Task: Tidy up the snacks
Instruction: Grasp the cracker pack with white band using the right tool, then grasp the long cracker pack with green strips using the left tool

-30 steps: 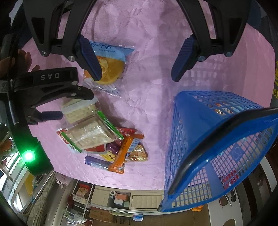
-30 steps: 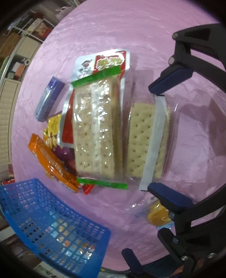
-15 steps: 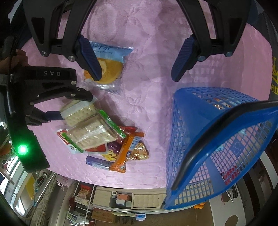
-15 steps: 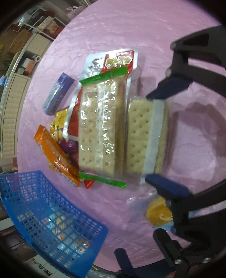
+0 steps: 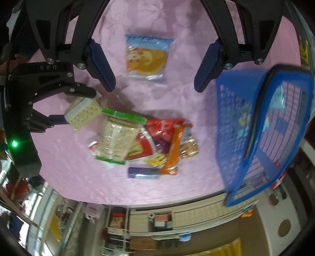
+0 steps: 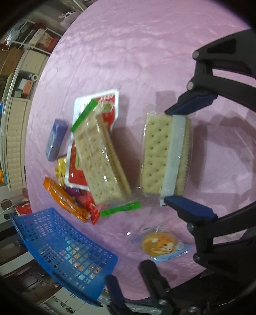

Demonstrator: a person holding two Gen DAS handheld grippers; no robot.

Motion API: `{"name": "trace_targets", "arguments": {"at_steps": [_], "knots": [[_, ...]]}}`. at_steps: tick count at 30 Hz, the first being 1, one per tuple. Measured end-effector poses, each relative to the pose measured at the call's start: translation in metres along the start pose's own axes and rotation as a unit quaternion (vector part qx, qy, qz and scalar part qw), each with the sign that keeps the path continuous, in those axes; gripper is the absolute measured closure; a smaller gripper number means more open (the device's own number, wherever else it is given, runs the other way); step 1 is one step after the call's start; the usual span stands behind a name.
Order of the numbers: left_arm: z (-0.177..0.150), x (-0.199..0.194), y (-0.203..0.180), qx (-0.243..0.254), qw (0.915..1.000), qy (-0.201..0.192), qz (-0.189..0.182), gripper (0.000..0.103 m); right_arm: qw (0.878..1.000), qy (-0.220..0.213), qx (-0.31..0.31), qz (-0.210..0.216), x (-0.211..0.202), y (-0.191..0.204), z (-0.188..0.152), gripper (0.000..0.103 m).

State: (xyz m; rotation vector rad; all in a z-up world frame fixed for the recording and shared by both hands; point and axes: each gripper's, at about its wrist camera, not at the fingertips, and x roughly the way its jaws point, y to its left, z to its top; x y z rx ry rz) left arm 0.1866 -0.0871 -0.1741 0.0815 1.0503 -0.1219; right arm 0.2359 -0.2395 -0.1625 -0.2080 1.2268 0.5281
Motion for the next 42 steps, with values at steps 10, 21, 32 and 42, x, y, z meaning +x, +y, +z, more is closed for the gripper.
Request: {"name": "trace_targets", "arguments": {"at_steps": [10, 21, 32, 42], "knots": [[0.027, 0.011, -0.037, 0.039, 0.9985, 0.010, -0.036, 0.023, 0.999, -0.023, 0.037, -0.017, -0.032, -0.029, -0.016, 0.021], [0.043, 0.034, -0.083, 0.057, 0.9966, 0.026, -0.053, 0.023, 0.993, -0.058, 0.096, -0.036, -0.055, -0.068, -0.036, 0.021], [0.070, 0.066, -0.113, 0.060, 0.9966, 0.044, -0.035, 0.023, 0.987, -0.083, 0.132, -0.048, -0.062, -0.109, -0.029, 0.021], [0.081, 0.114, -0.123, 0.063, 0.9946, 0.082, -0.001, 0.023, 0.984, -0.095, 0.141, -0.053, -0.048, -0.125, -0.018, 0.021]]}}
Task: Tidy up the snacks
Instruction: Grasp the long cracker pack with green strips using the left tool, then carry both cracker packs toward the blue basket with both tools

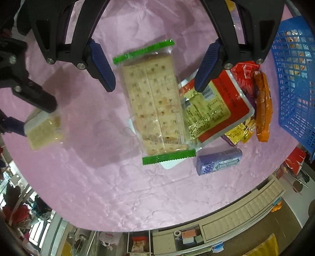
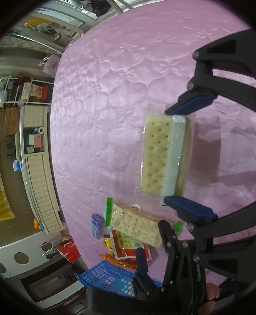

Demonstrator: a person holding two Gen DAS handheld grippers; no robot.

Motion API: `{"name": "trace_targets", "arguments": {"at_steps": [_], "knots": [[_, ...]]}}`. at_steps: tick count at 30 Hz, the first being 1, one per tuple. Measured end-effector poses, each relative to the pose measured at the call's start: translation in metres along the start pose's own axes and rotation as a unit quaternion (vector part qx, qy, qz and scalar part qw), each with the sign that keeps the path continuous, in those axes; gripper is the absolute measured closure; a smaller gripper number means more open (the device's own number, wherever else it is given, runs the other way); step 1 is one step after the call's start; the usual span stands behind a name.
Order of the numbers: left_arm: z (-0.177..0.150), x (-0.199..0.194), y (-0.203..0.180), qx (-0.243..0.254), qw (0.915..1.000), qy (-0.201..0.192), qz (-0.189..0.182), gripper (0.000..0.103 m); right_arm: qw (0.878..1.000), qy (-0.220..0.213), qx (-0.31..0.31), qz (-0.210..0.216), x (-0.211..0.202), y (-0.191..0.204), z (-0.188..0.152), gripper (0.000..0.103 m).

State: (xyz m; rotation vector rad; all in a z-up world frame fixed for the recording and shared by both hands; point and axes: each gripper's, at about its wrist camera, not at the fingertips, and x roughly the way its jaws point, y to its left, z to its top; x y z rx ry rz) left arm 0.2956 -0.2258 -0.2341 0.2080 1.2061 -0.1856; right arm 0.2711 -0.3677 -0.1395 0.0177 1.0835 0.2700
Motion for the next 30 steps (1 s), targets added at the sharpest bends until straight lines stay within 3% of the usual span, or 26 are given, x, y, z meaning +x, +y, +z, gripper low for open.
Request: {"name": "trace_targets", "arguments": {"at_steps": [4, 8, 11, 13, 19, 30], "knots": [[0.005, 0.009, -0.002, 0.001, 0.9998, 0.006, 0.018, 0.023, 1.000, 0.002, 0.008, 0.006, 0.006, -0.004, 0.000, 0.021], [0.005, 0.016, 0.000, -0.021, 0.9997, 0.015, 0.006, 0.024, 1.000, 0.003, 0.014, 0.009, 0.006, -0.008, -0.004, 0.021], [0.003, 0.015, 0.002, -0.024, 0.9996, 0.011, -0.009, 0.042, 1.000, 0.003, 0.018, 0.007, 0.004, -0.010, -0.007, 0.021], [0.001, 0.014, 0.003, -0.017, 0.9997, 0.015, -0.006, 0.046, 1.000, 0.003, 0.020, 0.004, 0.002, -0.011, -0.008, 0.021], [-0.005, 0.003, 0.003, -0.019, 0.9996, 0.005, -0.020, 0.047, 1.000, 0.001, 0.021, 0.000, -0.009, -0.006, -0.009, 0.021], [-0.026, -0.064, 0.012, -0.010, 0.9975, -0.060, -0.036, 0.048, 0.999, -0.026, 0.012, -0.014, -0.057, 0.022, -0.003, 0.021]]}}
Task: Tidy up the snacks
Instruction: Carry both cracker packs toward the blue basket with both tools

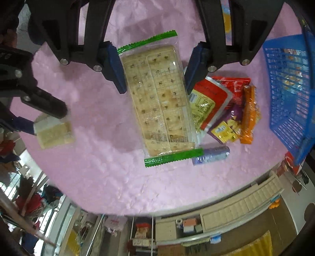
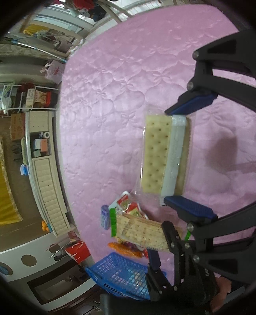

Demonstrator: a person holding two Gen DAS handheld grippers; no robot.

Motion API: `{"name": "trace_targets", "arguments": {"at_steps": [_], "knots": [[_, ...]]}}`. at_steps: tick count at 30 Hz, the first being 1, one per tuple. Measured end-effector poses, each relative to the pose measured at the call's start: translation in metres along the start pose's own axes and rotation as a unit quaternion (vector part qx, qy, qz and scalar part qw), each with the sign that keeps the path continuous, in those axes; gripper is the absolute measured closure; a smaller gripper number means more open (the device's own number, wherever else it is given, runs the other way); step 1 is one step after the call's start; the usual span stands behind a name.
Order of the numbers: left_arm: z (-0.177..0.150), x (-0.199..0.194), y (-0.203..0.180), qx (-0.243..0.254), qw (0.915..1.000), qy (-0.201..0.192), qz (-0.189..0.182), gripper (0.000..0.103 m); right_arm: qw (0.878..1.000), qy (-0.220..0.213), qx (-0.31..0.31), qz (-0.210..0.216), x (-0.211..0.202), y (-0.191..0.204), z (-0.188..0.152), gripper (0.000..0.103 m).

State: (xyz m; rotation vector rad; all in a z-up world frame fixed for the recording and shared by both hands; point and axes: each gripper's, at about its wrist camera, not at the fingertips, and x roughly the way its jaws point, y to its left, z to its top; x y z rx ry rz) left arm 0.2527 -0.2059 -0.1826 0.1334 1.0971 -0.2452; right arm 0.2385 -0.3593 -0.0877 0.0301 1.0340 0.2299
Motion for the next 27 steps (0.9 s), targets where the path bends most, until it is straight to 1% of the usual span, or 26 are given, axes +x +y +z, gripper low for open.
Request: {"name": "trace_targets", "arguments": {"at_steps": [3, 9, 15, 20, 24, 27], "knots": [[0.000, -0.024, -0.001, -0.001, 0.9998, -0.019, -0.006, 0.048, 1.000, -0.014, -0.006, -0.004, -0.019, 0.009, 0.002, 0.021], [-0.007, -0.067, 0.009, -0.005, 0.9983, -0.058, -0.004, 0.048, 0.999, -0.045, -0.017, -0.009, -0.057, 0.031, 0.003, 0.021], [-0.023, -0.117, 0.026, -0.008, 0.9948, -0.102, -0.001, 0.048, 0.996, -0.076, -0.036, -0.012, -0.092, 0.056, 0.004, 0.021], [-0.044, -0.160, 0.042, -0.011, 0.9908, -0.135, 0.001, 0.048, 0.994, -0.096, -0.045, -0.008, -0.114, 0.074, 0.007, 0.021], [-0.061, -0.183, 0.059, -0.021, 0.9885, -0.150, -0.003, 0.047, 0.992, -0.111, -0.057, -0.005, -0.125, 0.094, 0.008, 0.021], [-0.070, -0.199, 0.074, -0.024, 0.9870, -0.159, 0.006, 0.048, 0.991, -0.118, -0.066, -0.001, -0.129, 0.113, 0.009, 0.021]]}}
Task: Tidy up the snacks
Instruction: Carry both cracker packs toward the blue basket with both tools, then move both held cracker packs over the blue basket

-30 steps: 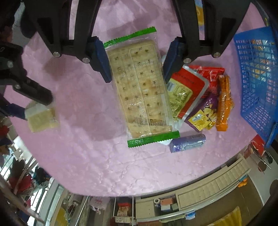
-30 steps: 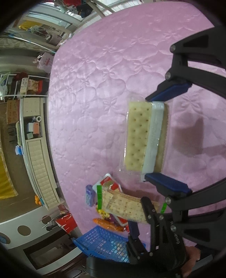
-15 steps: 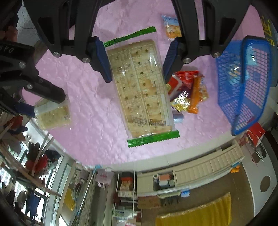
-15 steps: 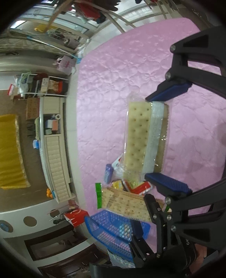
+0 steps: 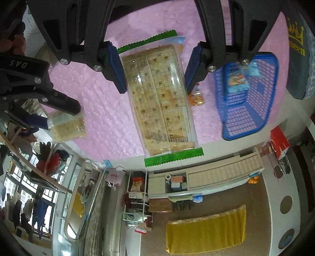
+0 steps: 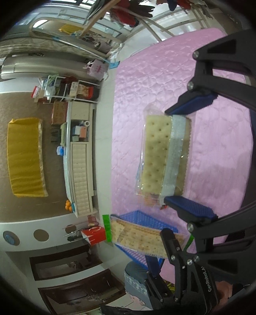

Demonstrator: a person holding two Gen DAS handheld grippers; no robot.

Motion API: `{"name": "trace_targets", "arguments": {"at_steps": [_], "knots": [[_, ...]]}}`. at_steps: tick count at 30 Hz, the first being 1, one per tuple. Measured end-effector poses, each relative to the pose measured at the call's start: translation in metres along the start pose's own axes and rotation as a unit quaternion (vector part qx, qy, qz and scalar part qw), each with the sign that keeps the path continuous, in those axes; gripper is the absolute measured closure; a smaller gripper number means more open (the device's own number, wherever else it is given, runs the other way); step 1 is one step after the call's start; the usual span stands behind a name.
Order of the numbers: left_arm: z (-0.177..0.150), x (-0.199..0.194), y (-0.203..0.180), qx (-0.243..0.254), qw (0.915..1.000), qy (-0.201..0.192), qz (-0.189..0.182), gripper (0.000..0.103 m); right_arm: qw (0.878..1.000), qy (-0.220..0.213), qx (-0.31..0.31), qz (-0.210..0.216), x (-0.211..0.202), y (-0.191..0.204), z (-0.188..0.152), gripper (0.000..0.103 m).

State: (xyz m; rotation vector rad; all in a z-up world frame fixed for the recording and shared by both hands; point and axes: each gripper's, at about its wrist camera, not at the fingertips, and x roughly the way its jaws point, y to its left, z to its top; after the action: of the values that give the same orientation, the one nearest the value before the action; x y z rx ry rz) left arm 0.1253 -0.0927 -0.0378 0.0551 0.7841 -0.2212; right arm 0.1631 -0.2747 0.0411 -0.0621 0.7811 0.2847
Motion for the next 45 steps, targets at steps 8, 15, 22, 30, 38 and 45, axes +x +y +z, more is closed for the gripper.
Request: {"name": "trace_targets", "arguments": {"at_steps": [8, 15, 22, 30, 38, 45], "knots": [[-0.007, -0.034, 0.047, -0.015, 0.9995, -0.017, 0.021, 0.047, 0.999, -0.018, -0.033, 0.024, 0.000, 0.053, 0.018, 0.021], [-0.011, -0.051, 0.099, -0.041, 0.9980, -0.022, 0.043, 0.047, 0.996, -0.022, -0.058, 0.058, 0.017, 0.103, 0.035, 0.021], [-0.019, -0.053, 0.152, -0.077, 0.9949, -0.019, 0.063, 0.047, 0.992, -0.004, -0.091, 0.089, 0.047, 0.151, 0.044, 0.021], [-0.032, -0.042, 0.198, -0.108, 0.9908, -0.008, 0.081, 0.047, 0.985, 0.018, -0.124, 0.116, 0.081, 0.196, 0.049, 0.021], [-0.047, -0.030, 0.221, -0.130, 0.9877, 0.009, 0.088, 0.047, 0.980, 0.051, -0.153, 0.118, 0.115, 0.224, 0.042, 0.021], [-0.056, -0.021, 0.228, -0.140, 0.9864, 0.021, 0.085, 0.047, 0.973, 0.088, -0.178, 0.116, 0.143, 0.238, 0.035, 0.020]]}}
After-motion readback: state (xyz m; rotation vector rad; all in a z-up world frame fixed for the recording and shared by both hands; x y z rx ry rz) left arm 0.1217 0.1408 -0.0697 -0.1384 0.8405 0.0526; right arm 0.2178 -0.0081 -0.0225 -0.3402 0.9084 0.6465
